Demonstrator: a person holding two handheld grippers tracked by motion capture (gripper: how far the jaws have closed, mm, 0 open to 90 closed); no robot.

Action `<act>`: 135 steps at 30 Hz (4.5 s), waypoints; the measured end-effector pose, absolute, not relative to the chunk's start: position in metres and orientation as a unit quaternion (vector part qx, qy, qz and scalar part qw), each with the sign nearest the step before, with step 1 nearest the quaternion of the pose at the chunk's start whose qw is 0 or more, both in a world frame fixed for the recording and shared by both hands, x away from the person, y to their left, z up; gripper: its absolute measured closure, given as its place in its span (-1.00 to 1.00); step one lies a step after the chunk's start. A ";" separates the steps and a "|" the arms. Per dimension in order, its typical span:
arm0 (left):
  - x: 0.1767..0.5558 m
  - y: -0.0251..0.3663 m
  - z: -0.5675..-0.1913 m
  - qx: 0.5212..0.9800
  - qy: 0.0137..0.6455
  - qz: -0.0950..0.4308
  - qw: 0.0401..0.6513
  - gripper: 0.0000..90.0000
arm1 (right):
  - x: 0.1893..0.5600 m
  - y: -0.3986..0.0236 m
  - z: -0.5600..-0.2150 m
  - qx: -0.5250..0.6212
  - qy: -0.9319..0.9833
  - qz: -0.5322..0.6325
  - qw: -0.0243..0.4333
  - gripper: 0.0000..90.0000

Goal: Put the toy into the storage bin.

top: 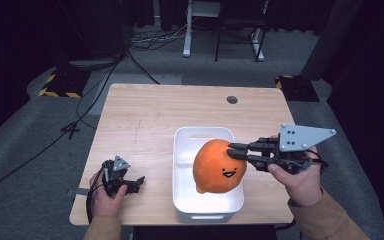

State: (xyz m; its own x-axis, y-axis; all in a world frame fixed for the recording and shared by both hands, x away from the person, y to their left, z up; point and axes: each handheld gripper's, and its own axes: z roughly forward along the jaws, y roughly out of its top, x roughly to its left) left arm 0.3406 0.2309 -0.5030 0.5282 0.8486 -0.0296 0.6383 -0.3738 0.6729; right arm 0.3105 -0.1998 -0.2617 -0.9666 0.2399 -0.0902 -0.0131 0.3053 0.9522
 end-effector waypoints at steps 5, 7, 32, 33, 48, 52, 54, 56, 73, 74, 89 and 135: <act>0.341 0.231 -0.503 0.812 0.458 0.163 0.322 -0.80 | 0.309 -0.193 -0.273 0.074 0.806 0.579 0.094 0.85; 0.341 0.231 -0.503 0.812 0.458 0.164 0.322 -0.80 | 0.308 -0.191 -0.278 0.073 0.809 0.577 0.090 0.85; 0.341 0.231 -0.503 0.813 0.457 0.163 0.321 -0.80 | 0.291 -0.190 -0.331 0.090 0.843 0.526 0.064 0.84; 0.341 0.231 -0.503 0.813 0.457 0.163 0.321 -0.80 | 0.291 -0.190 -0.331 0.090 0.843 0.526 0.064 0.84; 0.341 0.231 -0.503 0.813 0.457 0.163 0.321 -0.80 | 0.292 -0.190 -0.357 0.106 0.865 0.486 0.056 0.83; 0.341 0.231 -0.503 0.813 0.457 0.163 0.321 -0.80 | 0.293 -0.189 -0.362 0.109 0.872 0.474 0.051 0.83; 0.341 0.231 -0.503 0.813 0.457 0.163 0.321 -0.80 | 0.294 -0.187 -0.371 0.112 0.883 0.453 0.043 0.82; 0.341 0.231 -0.503 0.813 0.457 0.163 0.321 -0.80 | 0.294 -0.186 -0.376 0.116 0.886 0.447 0.038 0.81; 0.341 0.231 -0.503 0.813 0.457 0.163 0.321 -0.80 | 0.296 -0.192 -0.363 0.132 0.860 0.491 0.053 0.15; 0.341 0.231 -0.503 0.813 0.457 0.163 0.321 -0.80 | 0.297 -0.193 -0.361 0.137 0.856 0.496 0.056 0.12; 0.341 0.231 -0.503 0.813 0.457 0.163 0.321 -0.80 | 0.313 -0.215 -0.336 0.176 0.828 0.522 0.102 -0.15; 0.341 0.231 -0.503 0.813 0.457 0.163 0.321 -0.80 | 0.374 -0.337 -0.381 0.374 0.815 0.404 0.180 -0.38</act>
State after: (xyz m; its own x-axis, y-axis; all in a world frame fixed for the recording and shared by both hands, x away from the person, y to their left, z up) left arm 0.3406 0.2311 -0.5029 0.5296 0.8478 -0.0284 0.6382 -0.3762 0.6717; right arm 0.3738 -0.3369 -0.3814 -0.6544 0.7561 0.0083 0.4647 0.3935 0.7932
